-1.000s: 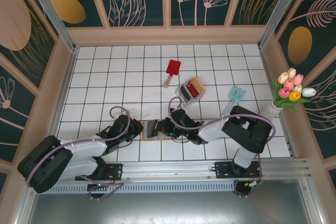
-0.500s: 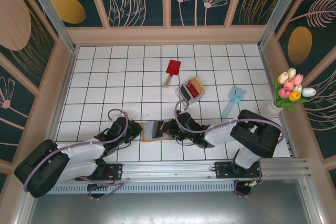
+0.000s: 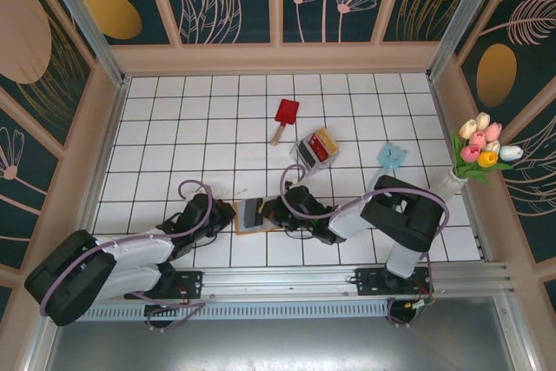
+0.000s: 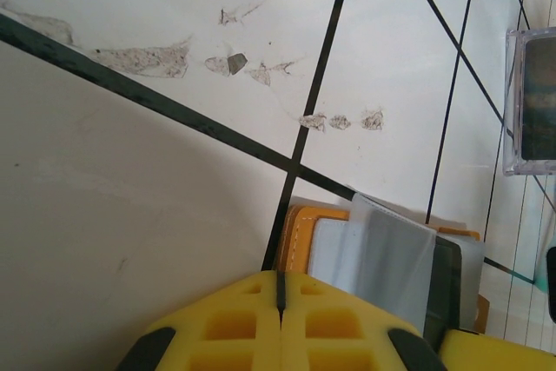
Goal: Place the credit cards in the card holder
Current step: Insert the credit card into the card slot.
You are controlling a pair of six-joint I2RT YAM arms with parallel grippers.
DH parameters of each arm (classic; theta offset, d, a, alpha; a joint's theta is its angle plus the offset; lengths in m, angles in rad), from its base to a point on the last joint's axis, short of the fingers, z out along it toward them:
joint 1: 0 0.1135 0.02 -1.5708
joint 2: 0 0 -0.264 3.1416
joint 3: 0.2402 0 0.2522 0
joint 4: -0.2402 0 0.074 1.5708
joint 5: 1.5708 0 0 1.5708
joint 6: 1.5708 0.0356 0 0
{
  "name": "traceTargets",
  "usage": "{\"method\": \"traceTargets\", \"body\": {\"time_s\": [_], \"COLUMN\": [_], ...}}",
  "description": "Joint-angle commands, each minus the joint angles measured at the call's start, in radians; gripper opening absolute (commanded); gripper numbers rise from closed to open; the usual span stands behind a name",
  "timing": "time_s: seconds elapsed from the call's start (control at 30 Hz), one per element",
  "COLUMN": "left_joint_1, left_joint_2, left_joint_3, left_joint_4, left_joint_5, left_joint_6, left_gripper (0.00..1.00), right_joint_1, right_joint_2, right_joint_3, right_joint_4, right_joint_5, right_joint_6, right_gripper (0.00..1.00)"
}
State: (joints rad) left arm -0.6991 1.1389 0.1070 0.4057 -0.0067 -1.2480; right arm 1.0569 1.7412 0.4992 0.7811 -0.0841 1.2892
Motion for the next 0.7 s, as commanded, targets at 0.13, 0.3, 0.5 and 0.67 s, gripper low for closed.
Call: {"method": "traceTargets", "body": {"time_s": [0.13,0.3,0.5,0.67], "left_joint_1": [-0.005,-0.005,-0.004,-0.005], "left_joint_2": [0.021,0.022,0.012,-0.011], "left_joint_3": [-0.037,-0.038,-0.033,-0.037], "left_joint_4": [-0.033,-0.031,-0.042,-0.068], "left_joint_5": [0.020,0.020,0.014,-0.005], "left_joint_6": [-0.009,-0.009,-0.007,-0.013], "left_gripper": [0.00,0.00,0.00,0.00], "right_joint_1": [0.031,0.047,0.050,0.048], "right_joint_2": [0.040,0.105,0.100,0.012], "right_joint_3": [0.031,0.093,0.113,0.114], "right_joint_4": [0.022,0.049,-0.001,-0.171], "right_joint_5": [0.056,-0.011,-0.020,0.025], "right_joint_6": [0.011,0.009,-0.015,-0.056], "right_gripper": [0.04,0.05,0.13,0.24]}}
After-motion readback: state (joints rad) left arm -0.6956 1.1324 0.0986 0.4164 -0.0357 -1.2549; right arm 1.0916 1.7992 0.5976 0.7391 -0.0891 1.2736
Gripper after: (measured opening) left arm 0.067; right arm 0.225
